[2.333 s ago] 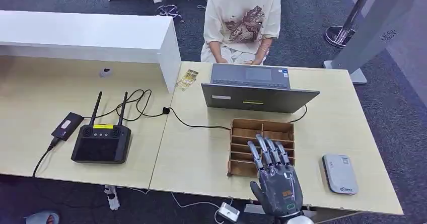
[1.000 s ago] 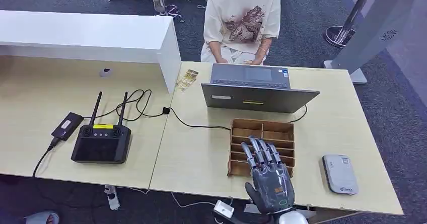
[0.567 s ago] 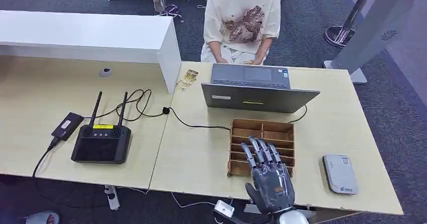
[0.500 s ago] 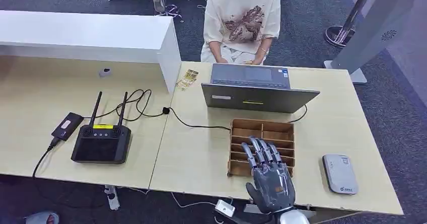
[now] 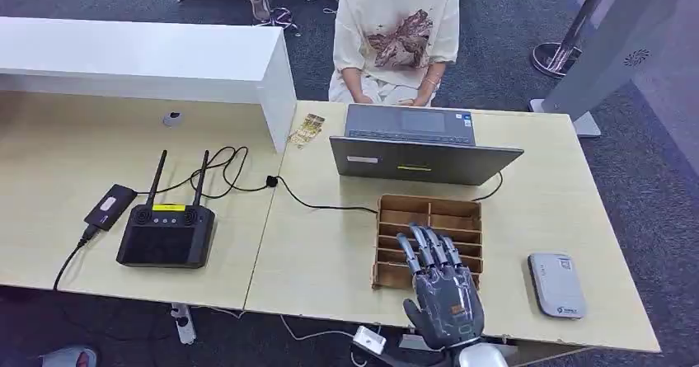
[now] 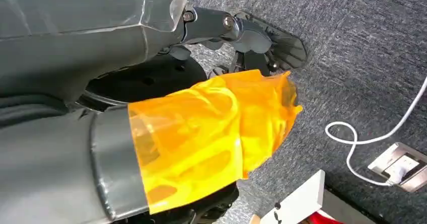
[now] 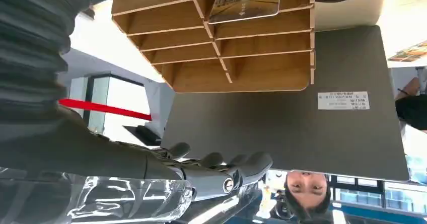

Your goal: Pass the card to the sensor for recognition and then transmit it.

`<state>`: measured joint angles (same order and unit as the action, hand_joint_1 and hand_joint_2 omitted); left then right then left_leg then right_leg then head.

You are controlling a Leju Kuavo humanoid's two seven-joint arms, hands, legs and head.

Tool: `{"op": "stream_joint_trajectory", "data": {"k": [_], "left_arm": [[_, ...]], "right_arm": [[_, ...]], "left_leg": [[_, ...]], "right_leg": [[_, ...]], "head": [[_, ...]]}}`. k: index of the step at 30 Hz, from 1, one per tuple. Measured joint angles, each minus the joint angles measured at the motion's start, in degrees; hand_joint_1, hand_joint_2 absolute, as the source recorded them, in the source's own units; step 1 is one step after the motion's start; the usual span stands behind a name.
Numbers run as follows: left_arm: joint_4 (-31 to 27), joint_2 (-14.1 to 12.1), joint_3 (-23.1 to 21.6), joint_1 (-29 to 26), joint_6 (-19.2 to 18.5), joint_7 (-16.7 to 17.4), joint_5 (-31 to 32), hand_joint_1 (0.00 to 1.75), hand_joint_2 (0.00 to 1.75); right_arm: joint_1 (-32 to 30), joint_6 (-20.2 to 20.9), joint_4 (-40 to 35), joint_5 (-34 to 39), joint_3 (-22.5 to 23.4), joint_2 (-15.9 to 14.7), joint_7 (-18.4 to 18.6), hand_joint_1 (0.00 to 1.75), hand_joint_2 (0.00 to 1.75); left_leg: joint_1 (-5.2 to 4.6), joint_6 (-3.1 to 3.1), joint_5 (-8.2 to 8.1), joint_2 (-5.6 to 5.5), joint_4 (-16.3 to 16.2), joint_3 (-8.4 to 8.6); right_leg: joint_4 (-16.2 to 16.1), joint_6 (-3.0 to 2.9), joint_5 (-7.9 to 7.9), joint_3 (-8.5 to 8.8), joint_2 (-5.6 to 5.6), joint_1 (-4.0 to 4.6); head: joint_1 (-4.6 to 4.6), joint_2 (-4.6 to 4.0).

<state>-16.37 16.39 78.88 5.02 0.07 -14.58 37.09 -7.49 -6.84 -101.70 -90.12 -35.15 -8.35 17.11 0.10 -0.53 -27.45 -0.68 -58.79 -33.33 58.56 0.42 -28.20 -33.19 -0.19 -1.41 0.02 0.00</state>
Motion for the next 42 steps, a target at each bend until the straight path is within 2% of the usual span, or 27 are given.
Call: {"op": "stream_joint_trajectory", "data": {"k": [26, 42], "left_arm": [[0.0, 0.0, -0.7, 0.1, 1.5, -0.4, 2.2, 0.00, 0.00], [0.0, 0.0, -1.8, 0.1, 1.2, -0.3, 3.1, 0.00, 0.00]], "right_arm": [[0.1, 0.8, 0.0, 0.4, 2.1, 1.7, -1.4, 0.00, 1.75], [0.2, 1.1, 0.0, 1.7, 2.5, 1.9, -2.8, 0.00, 1.75]], "left_leg": [[0.01, 0.00, 0.00, 0.01, 0.0, 0.00], [0.01, 0.00, 0.00, 0.01, 0.0, -0.01]], "right_leg": [[0.0, 0.00, 0.00, 0.01, 0.00, 0.01], [0.0, 0.00, 0.00, 0.01, 0.00, 0.01]], "head": [[0.02, 0.00], [0.02, 0.00]]}}
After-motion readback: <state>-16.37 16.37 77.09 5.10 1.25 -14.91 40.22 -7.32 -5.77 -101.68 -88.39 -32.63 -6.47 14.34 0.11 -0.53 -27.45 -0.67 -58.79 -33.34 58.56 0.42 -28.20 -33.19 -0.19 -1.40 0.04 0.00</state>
